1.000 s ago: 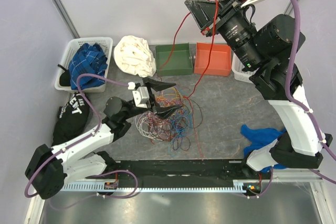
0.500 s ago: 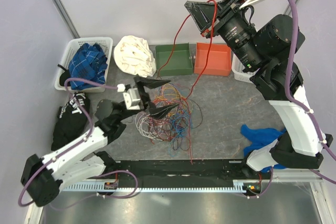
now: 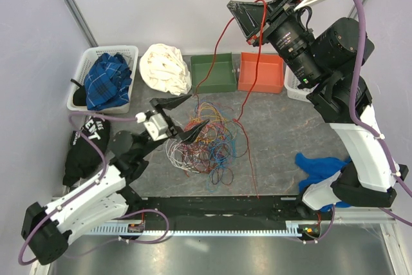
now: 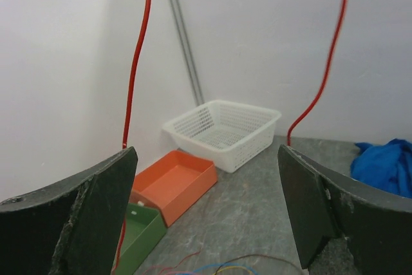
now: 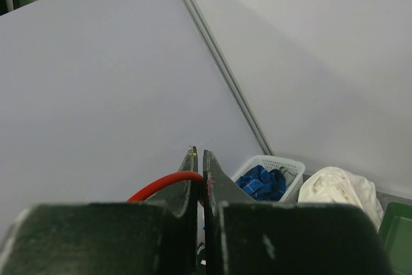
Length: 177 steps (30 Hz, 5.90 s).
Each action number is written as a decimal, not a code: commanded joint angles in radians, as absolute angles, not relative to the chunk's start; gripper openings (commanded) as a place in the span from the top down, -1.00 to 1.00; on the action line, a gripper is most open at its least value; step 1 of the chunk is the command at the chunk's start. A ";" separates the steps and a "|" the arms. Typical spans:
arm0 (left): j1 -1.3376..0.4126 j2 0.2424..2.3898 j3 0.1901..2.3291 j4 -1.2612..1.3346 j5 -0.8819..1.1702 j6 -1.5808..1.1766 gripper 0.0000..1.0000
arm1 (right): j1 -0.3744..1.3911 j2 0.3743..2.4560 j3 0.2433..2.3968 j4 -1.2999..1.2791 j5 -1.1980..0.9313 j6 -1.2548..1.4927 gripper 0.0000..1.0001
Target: Untangle the cables
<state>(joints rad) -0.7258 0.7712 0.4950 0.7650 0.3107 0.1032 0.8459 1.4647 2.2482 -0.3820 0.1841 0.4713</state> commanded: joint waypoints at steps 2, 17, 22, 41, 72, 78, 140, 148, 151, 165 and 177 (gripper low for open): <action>-0.644 0.946 0.598 0.790 0.276 0.158 -0.96 | 0.842 1.445 2.240 -0.361 0.175 0.469 1.00; -0.428 1.140 0.773 0.828 0.880 -0.057 -0.91 | 0.842 1.420 2.198 -0.356 0.183 0.448 1.00; -0.428 1.160 0.764 0.853 1.072 -0.138 -0.88 | 0.842 1.434 2.212 -0.354 0.164 0.462 1.00; -0.541 1.147 0.718 1.054 1.075 -0.427 -0.88 | 0.842 1.474 2.230 -0.354 0.121 0.500 1.00; -0.733 1.089 0.744 0.579 0.767 -0.151 0.96 | 0.841 1.373 2.099 -0.336 0.183 0.479 1.00; -0.709 1.124 1.070 0.113 0.416 -0.146 0.96 | 0.842 1.205 1.846 -0.290 0.239 0.457 0.89; -0.701 1.588 2.344 -0.181 0.111 -0.330 0.97 | 0.943 1.640 0.907 0.943 -0.008 0.298 -0.20; -0.701 1.533 2.206 -0.207 -0.027 -0.227 0.97 | 0.943 1.274 0.903 0.622 0.213 0.276 1.00; -0.701 1.517 2.119 -0.203 -0.046 -0.215 0.97 | 0.943 1.172 1.038 0.372 0.284 0.227 1.00; -0.701 1.512 1.821 -0.065 0.092 -0.336 0.97 | 0.920 1.192 1.551 -0.267 0.586 0.140 1.00; -0.761 1.808 1.899 0.123 0.205 -0.434 0.97 | 0.560 1.276 1.551 -0.318 0.526 0.325 1.00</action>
